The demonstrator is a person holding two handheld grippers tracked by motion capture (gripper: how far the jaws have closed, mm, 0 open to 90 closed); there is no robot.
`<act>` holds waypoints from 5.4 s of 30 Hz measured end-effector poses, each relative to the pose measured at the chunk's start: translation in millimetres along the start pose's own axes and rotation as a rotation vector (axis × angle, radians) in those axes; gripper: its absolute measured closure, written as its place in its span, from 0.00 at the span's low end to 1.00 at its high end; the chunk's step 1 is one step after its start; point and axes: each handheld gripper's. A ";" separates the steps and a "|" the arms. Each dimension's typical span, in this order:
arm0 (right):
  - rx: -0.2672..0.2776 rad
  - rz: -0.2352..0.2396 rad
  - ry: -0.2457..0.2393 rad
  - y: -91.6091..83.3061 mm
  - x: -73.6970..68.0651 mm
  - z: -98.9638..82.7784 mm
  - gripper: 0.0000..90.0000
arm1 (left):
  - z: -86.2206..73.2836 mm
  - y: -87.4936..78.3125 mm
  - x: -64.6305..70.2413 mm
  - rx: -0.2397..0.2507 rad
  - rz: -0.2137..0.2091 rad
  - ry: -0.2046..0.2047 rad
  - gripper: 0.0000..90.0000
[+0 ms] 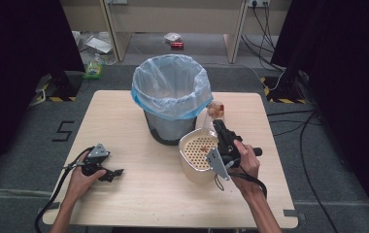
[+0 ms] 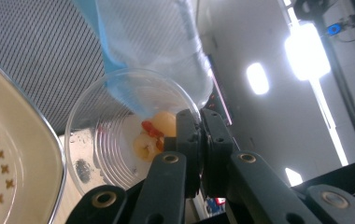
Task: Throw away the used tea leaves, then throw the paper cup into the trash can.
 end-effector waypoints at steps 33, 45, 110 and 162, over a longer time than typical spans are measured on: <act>0.095 -0.155 -0.167 -1.3 -23.7 0.1 0.98 | -0.2 -0.2 0.4 -0.001 0.002 -0.003 0.00; 0.116 -0.153 -0.155 -6.7 -19.2 -0.4 0.98 | -0.2 -0.3 0.4 -0.001 0.003 -0.003 0.00; -0.037 0.248 0.825 128.0 116.1 72.2 0.97 | -0.2 -0.2 0.2 -0.003 0.001 -0.004 0.00; -0.381 0.223 1.028 50.9 116.7 -66.8 0.49 | -0.1 -0.2 0.3 -0.002 0.000 -0.005 0.00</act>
Point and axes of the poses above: each handheld gripper's, and its own axes: y roughly forward along the jaws, z roughly out of its top, x roughly to its right, and after that the axes turned 12 degrees about y, right-handed
